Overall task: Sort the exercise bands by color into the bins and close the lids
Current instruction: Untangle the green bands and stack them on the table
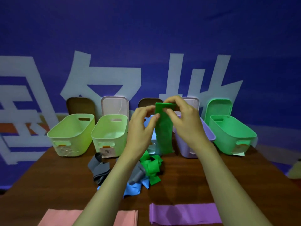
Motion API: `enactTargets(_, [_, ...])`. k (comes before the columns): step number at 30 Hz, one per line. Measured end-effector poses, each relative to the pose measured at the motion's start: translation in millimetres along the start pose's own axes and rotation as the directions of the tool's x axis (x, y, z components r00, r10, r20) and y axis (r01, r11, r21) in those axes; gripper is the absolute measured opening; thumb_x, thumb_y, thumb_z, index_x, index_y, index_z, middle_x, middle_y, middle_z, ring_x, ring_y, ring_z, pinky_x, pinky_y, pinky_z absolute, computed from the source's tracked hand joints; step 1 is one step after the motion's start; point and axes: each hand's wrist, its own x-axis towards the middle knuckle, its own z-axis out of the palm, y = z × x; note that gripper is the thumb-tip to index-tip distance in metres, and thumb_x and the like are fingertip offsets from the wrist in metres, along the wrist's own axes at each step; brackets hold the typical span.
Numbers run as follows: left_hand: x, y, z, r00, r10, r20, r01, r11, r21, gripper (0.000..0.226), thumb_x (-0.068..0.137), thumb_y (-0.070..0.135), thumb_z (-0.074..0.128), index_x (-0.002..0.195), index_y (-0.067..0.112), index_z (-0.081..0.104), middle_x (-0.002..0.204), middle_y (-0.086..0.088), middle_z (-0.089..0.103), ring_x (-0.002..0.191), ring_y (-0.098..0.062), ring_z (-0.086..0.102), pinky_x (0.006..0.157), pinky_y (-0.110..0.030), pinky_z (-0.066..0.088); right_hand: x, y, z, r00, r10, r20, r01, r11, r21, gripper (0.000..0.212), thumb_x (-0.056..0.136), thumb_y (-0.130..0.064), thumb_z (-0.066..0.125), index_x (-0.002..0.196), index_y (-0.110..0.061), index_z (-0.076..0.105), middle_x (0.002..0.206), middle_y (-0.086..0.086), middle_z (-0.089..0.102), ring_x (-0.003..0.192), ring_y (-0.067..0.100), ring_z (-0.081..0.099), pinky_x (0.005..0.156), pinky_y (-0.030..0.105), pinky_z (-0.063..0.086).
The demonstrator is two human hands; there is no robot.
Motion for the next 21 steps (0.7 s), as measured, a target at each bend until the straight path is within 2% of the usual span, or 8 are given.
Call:
enactTargets(4, [-6,30,-5,0.997,-0.076,0.028,0.08,0.978,-0.195,0.011,0.091,0.018,0.059,0.096,0.018,0.07,0.09,0.003,0.071,0.088,-0.012,0.066,0.085,-0.039,0.054,-4,-13,-11,0.995,-0.007,-0.104,0.016,0.996,0.088,0.015,0.088,-0.011,0.062,0.101,-0.018,0.06,0.088,-0.023,0.059,0.087,0.0,0.058,0.079,0.013,0.046])
enactTargets(6, [-11,42,-4,0.994,-0.103,-0.025,0.093,0.962,-0.257,0.012,0.09,0.016,0.062,0.094,0.021,0.071,0.089,0.001,0.072,0.086,-0.015,0.068,0.083,-0.039,0.055,-8,-18,-11,0.977,-0.015,-0.212,0.022,0.999,0.03,0.027,0.085,-0.013,0.066,0.11,-0.017,0.056,0.101,-0.017,0.054,0.095,0.003,0.054,0.085,0.013,0.043])
enactTargets(8, [-16,52,-3,0.99,-0.076,-0.116,0.048,0.973,-0.224,0.017,0.089,0.014,0.063,0.091,0.029,0.071,0.087,0.004,0.071,0.082,-0.009,0.066,0.079,-0.03,0.054,-17,-24,-11,0.938,0.002,-0.345,-0.006,1.0,-0.011,0.031,0.082,-0.014,0.07,0.108,-0.013,0.053,0.104,-0.008,0.046,0.095,0.006,0.049,0.084,0.013,0.041])
enactTargets(10, [-23,59,-1,0.979,0.04,-0.199,-0.057,0.995,-0.081,0.02,0.089,0.013,0.062,0.095,0.03,0.071,0.085,0.009,0.067,0.077,-0.001,0.061,0.071,-0.016,0.047,-29,-32,-11,0.918,-0.006,-0.398,0.003,1.0,-0.009,0.018,0.084,-0.014,0.067,0.097,-0.012,0.055,0.096,-0.006,0.046,0.087,0.003,0.049,0.079,0.012,0.041])
enactTargets(12, [-31,63,1,0.954,0.198,-0.225,-0.184,0.979,0.083,0.018,0.089,0.016,0.059,0.102,0.021,0.071,0.084,0.007,0.062,0.075,0.0,0.056,0.067,-0.007,0.041,-39,-40,-11,0.943,0.065,-0.326,-0.023,0.991,0.131,0.005,0.088,-0.017,0.062,0.088,-0.015,0.058,0.088,-0.005,0.054,0.082,0.0,0.053,0.073,0.007,0.041])
enactTargets(14, [-39,63,4,0.936,0.278,-0.215,-0.247,0.955,0.162,0.021,0.088,0.018,0.056,0.101,0.014,0.072,0.083,0.003,0.06,0.075,-0.002,0.053,0.067,-0.006,0.039,-46,-45,-8,0.952,0.198,-0.232,-0.112,0.934,0.34,0.007,0.088,-0.022,0.061,0.085,-0.016,0.061,0.083,-0.006,0.062,0.078,0.0,0.059,0.069,0.009,0.044])
enactTargets(17, [-50,59,7,0.948,0.25,-0.198,-0.233,0.967,0.103,0.024,0.087,0.022,0.056,0.103,0.013,0.071,0.086,0.003,0.06,0.077,-0.003,0.055,0.07,-0.009,0.043,-52,-44,-4,0.933,0.307,-0.187,-0.187,0.859,0.477,0.005,0.087,-0.021,0.063,0.082,-0.018,0.062,0.077,-0.005,0.066,0.073,0.005,0.062,0.068,0.018,0.049])
enactTargets(21, [-58,51,0,0.975,0.147,-0.169,-0.153,0.988,-0.018,0.03,0.087,0.031,0.057,0.109,0.016,0.071,0.092,0.002,0.058,0.082,-0.006,0.057,0.071,-0.018,0.047,-59,-40,-2,0.942,0.322,-0.09,-0.221,0.802,0.555,0.014,0.089,-0.018,0.061,0.079,-0.025,0.067,0.081,-0.004,0.07,0.079,0.009,0.066,0.076,0.03,0.053])
